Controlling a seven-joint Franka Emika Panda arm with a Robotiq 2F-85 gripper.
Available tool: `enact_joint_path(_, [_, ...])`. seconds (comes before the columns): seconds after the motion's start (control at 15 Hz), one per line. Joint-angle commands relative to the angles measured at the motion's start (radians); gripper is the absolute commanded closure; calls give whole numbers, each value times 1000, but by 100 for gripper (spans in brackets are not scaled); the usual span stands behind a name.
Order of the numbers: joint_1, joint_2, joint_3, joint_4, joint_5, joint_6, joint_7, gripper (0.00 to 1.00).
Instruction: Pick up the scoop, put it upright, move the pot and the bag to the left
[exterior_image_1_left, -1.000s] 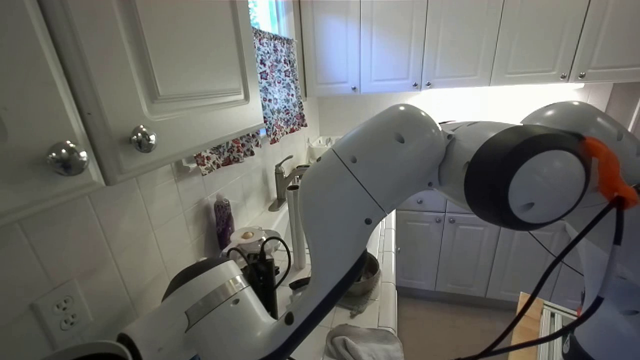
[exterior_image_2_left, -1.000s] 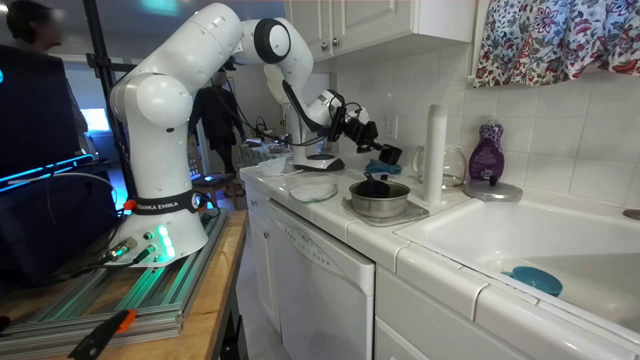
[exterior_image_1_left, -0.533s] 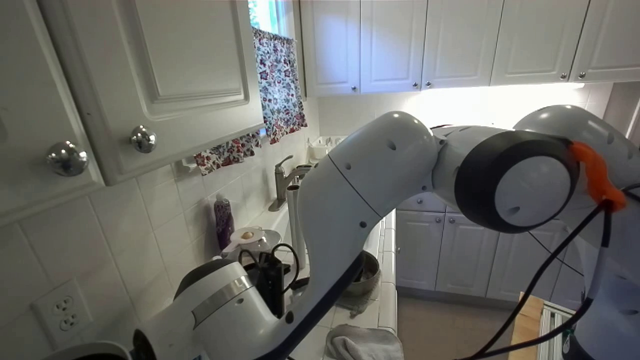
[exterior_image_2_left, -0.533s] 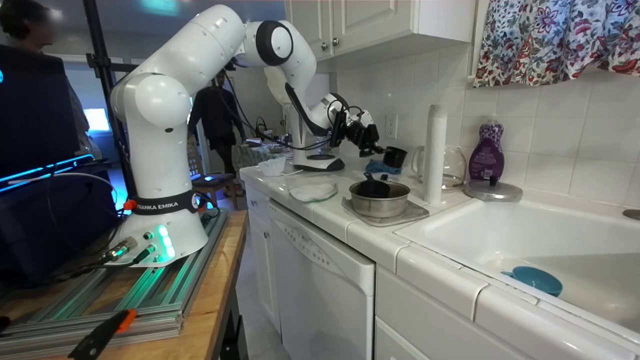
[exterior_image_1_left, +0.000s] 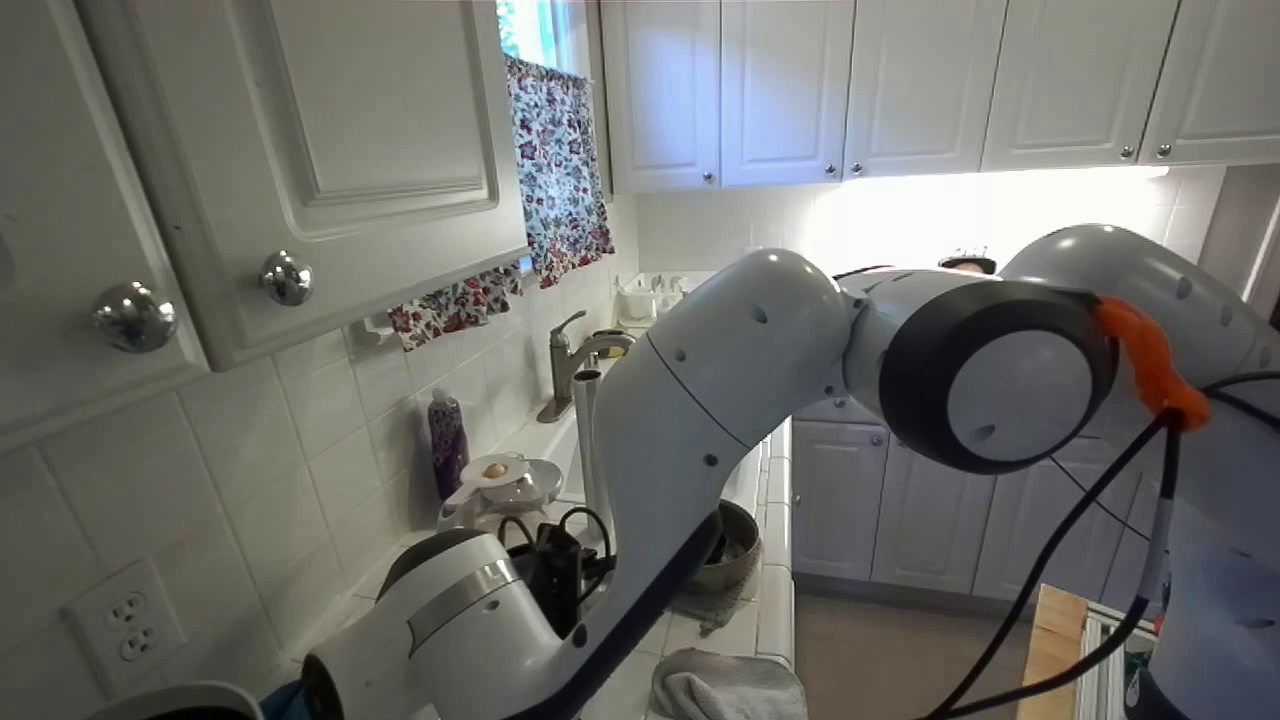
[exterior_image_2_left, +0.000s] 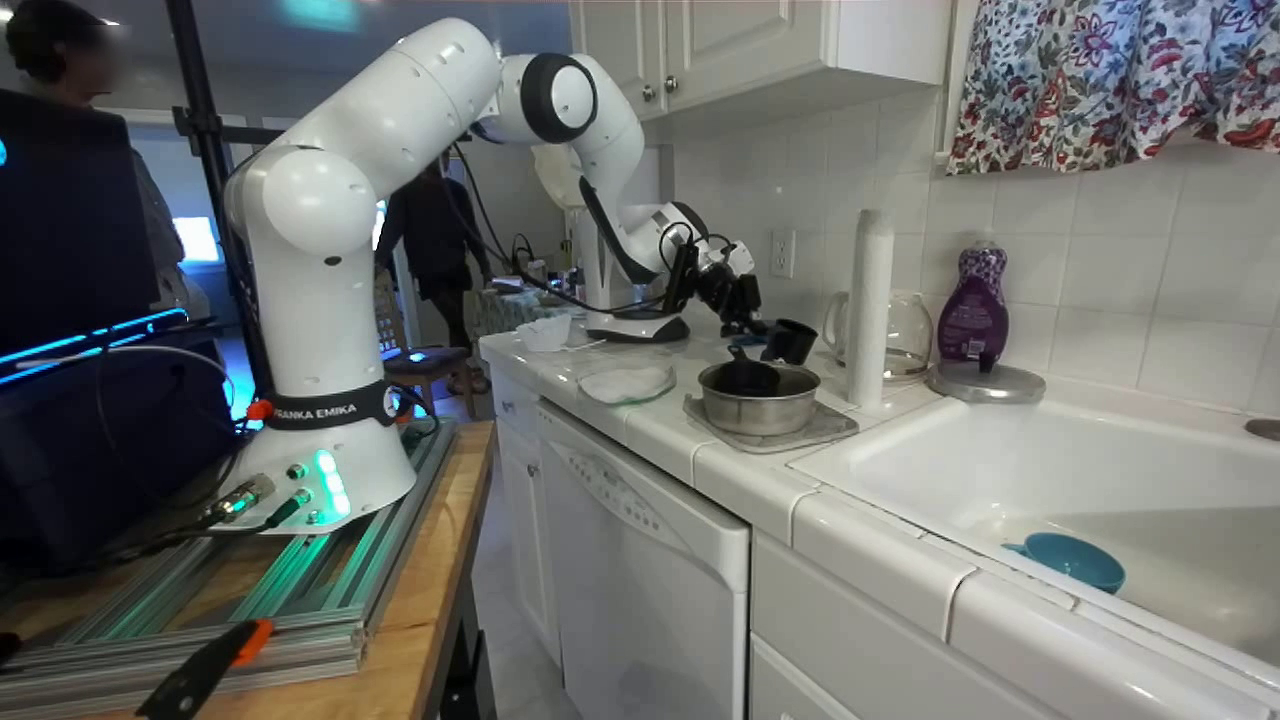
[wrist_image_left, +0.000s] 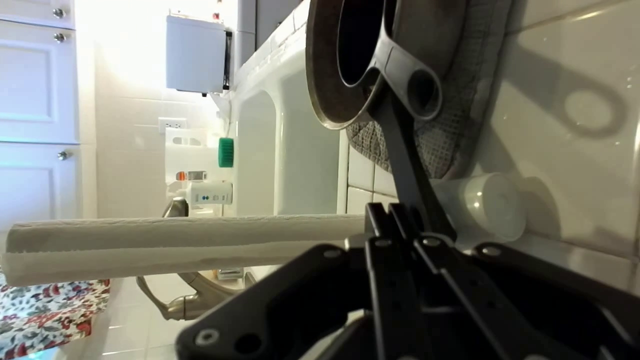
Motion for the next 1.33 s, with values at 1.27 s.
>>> enact_joint_path(1.27, [101, 195, -68, 280, -164, 50, -215, 99])
